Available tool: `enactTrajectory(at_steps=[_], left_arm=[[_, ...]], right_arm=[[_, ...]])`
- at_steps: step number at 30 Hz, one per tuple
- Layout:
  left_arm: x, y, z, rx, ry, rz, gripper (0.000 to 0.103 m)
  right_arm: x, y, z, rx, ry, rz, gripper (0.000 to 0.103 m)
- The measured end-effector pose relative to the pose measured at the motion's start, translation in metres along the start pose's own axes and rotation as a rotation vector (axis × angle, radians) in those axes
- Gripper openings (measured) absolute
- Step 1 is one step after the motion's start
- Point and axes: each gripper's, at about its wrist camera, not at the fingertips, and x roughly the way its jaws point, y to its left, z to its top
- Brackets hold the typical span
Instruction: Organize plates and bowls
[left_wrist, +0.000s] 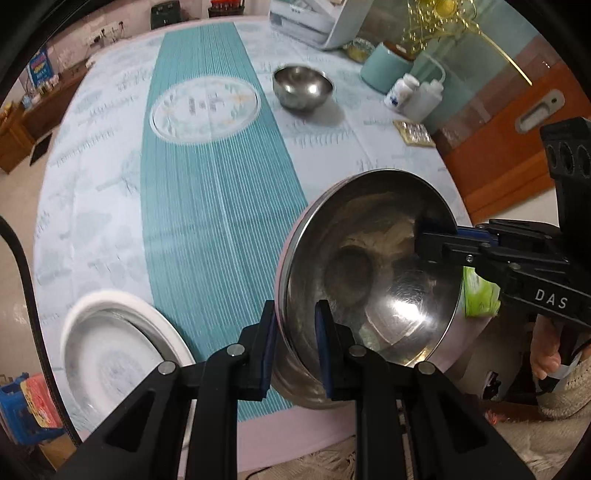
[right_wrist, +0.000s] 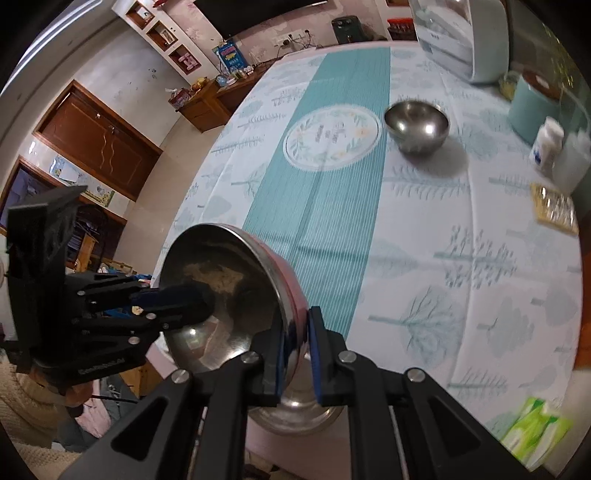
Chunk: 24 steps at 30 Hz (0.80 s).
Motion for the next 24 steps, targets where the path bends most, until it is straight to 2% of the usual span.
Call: enactTrajectory(at_steps=[10,16,20,22,24], left_arm=[[0.056,-0.005,-0.048,-0.012,0.062,0.022,0.017],[0.076,-0.004,-0.064,-0.037,0.068,0.033,0.017],[0.086,-0.003,-0.067,-0.048,0.070,0.046,0.017],[0.091,-0.005,-0.066,-0.048,0.071,0.050,0.020],[0.091,-0.004,-0.066,-0.053,0.066,0.052,0.028]], right_arm=[[0.041,-0.011,-0.061,0.058,0.065,-0.031,0.012],[0.059,-0.024,-0.076,0.117,0.093,-0.017,0.012],[0.066,-0.025,-0.079,0.116,0.099,-0.037,0.012],[0.068,-0.023,-0.079,0.106,0.101,-0.056,0.012],[0.071,-0.022,-0.079,0.096,0.104,-0.071,0.012]])
